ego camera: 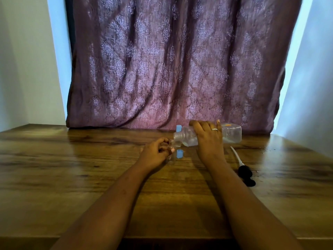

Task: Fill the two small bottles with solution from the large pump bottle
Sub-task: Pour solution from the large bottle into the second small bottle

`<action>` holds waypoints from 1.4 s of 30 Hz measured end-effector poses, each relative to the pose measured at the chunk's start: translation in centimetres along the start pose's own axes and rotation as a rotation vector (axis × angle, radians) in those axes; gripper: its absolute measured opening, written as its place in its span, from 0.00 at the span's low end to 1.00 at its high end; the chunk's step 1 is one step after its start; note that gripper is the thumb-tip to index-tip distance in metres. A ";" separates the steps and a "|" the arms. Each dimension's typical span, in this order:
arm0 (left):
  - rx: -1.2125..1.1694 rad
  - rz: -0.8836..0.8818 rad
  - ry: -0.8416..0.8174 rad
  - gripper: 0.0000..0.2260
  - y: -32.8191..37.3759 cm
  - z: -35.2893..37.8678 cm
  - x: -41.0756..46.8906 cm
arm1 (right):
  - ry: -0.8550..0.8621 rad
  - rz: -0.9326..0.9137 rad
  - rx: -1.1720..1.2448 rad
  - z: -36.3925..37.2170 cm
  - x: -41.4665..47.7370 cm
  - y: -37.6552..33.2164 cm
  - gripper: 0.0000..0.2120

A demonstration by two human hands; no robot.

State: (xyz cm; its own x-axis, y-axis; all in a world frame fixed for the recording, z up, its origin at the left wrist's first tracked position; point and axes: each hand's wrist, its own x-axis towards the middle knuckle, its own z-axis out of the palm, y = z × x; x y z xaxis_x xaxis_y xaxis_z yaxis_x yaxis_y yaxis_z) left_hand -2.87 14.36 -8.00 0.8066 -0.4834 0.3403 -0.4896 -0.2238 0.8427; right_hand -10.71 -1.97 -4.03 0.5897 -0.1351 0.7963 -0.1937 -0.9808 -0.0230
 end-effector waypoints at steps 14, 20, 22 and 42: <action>0.016 0.010 0.004 0.11 -0.1 -0.1 0.1 | 0.051 -0.018 -0.017 0.1 0.1 0.0 0.24; 0.007 0.010 -0.003 0.14 -0.1 0.0 0.1 | 0.060 -0.023 -0.029 0.2 0.2 0.0 0.24; -0.001 0.005 -0.005 0.16 -0.2 -0.1 0.2 | 0.063 -0.023 -0.028 0.2 0.2 0.0 0.24; 0.033 -0.003 -0.008 0.12 -0.1 -0.2 0.1 | 0.083 -0.037 -0.007 -0.3 0.1 -0.2 0.23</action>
State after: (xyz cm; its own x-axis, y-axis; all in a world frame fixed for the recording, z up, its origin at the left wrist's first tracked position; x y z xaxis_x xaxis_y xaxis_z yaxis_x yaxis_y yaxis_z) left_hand -2.65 14.45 -7.96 0.8057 -0.4892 0.3341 -0.4978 -0.2535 0.8294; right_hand -10.87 -1.77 -3.76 0.5298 -0.0866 0.8437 -0.1786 -0.9839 0.0111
